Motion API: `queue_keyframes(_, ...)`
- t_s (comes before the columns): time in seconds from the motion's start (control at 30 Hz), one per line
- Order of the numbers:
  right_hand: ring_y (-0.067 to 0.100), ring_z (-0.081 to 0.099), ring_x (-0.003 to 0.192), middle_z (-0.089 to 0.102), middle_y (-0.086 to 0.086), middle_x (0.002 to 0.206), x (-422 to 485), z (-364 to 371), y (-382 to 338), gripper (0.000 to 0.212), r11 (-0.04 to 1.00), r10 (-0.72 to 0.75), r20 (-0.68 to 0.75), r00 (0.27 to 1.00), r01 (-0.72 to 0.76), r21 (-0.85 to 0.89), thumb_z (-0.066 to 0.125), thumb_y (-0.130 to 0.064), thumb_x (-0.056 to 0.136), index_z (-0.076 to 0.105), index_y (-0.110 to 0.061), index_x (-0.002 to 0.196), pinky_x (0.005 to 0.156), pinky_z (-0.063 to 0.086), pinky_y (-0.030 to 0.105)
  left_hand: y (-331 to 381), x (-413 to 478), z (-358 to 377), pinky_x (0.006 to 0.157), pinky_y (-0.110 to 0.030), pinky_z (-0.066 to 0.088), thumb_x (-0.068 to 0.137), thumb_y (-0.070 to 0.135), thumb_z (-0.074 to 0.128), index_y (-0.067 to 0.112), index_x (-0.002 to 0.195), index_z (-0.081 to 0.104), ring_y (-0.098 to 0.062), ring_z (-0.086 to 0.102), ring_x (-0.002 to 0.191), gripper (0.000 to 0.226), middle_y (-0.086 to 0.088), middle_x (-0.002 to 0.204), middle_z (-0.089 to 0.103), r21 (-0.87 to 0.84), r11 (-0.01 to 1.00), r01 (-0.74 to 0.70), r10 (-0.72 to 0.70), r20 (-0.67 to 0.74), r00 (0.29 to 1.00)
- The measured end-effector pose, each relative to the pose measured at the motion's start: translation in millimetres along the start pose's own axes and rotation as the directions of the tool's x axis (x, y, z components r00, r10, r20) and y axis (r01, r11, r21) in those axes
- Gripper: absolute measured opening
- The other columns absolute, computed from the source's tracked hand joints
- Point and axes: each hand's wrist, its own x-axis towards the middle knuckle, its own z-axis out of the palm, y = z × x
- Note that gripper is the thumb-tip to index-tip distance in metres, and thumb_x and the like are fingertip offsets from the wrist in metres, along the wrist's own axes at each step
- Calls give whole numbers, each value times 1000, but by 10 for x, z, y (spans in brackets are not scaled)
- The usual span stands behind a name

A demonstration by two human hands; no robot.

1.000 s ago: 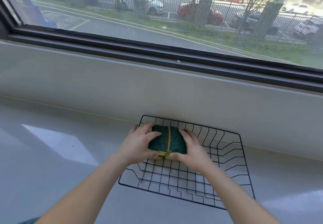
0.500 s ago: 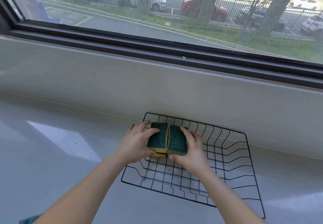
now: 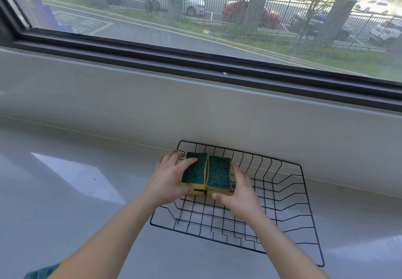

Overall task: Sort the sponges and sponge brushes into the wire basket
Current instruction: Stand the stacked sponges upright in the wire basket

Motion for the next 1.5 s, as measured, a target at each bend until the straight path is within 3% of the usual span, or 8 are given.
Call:
queue_keyframes(0.17, 20, 46, 131, 35, 2, 152, -69, -72, -8, 100, 999, 50, 34, 998, -50, 0, 76, -32, 70, 24, -35, 155, 102, 43, 33, 71, -73, -16, 112, -42, 33, 73, 43, 67, 35, 144, 39, -25, 31, 137, 77, -5, 146, 40, -26, 1000, 12, -12, 3, 1000)
queue_keyframes(0.33, 19, 40, 140, 36, 1, 157, -211, -166, -86, 85, 998, 65, -6, 998, -65, -12, 66, -28, 79, 29, -27, 155, 105, 40, 33, 215, -186, -62, 112, -41, 33, 76, 32, 61, 33, 146, 36, -23, 30, 138, 74, -4, 149, 37, -56, 997, 59, -58, 16, 998)
queue_keyframes(0.43, 21, 39, 141, 37, 4, 157, -318, -220, -132, 78, 996, 60, -2, 998, -60, -60, 63, -23, 84, 31, -23, 155, 112, 36, 35, 274, -255, -130, 112, -41, 34, 79, 28, 61, 32, 146, 36, -22, 29, 138, 72, -4, 149, 37, -54, 995, 85, -85, 10, 996)
queue_keyframes(0.67, 20, 40, 138, 44, 0, 151, -742, -383, -140, 67, 975, -5, -22, 1000, 0, -224, 61, -27, 91, 36, -22, 153, 109, 36, 31, 525, -575, -231, 114, -38, 31, 84, 28, 59, 32, 147, 35, -22, 29, 139, 68, -5, 147, 38, -25, 995, 96, -95, 25, 995)
queue_keyframes(1.03, 16, 48, 132, 54, -4, 140, -1751, -686, -6, 59, 977, -58, -145, 988, 26, -210, 63, -28, 92, 45, -20, 148, 107, 42, 34, 1177, -1304, -262, 111, -36, 34, 86, 31, 59, 30, 145, 39, -20, 34, 134, 63, 0, 142, 42, -21, 1000, 2, -2, 4, 1000)
queue_keyframes(1.17, 11, 56, 110, 60, -9, 116, -2231, -822, 257, 46, 983, -9, -242, 970, -36, -181, 65, -28, 91, 57, -21, 136, 90, 47, 30, 1530, -1686, -65, 111, -36, 34, 87, 34, 56, 31, 144, 39, -21, 34, 135, 60, -2, 144, 41, -49, 996, -68, 69, 26, 997)
queue_keyframes(1.3, 10, 56, 108, 59, -10, 118, -2604, -910, 601, 47, 976, 109, -258, 960, -153, -154, 65, -33, 92, 56, -23, 137, 91, 48, 30, 1876, -1999, 261, 112, -34, 30, 90, 43, 49, 35, 144, 33, -20, 33, 135, 58, 2, 147, 36, -87, 992, -95, 108, 151, 983)
queue_keyframes(1.5, 15, 59, 117, 59, -2, 135, -2870, -843, 951, 65, 934, 347, -113, 931, -354, -53, 58, -58, 91, 47, -22, 144, 91, 49, 31, 2318, -2186, 678, 108, -31, 37, 92, 54, 45, 31, 146, 35, -12, 42, 131, 60, 7, 143, 41, -355, 914, 197, -75, 329, 941)
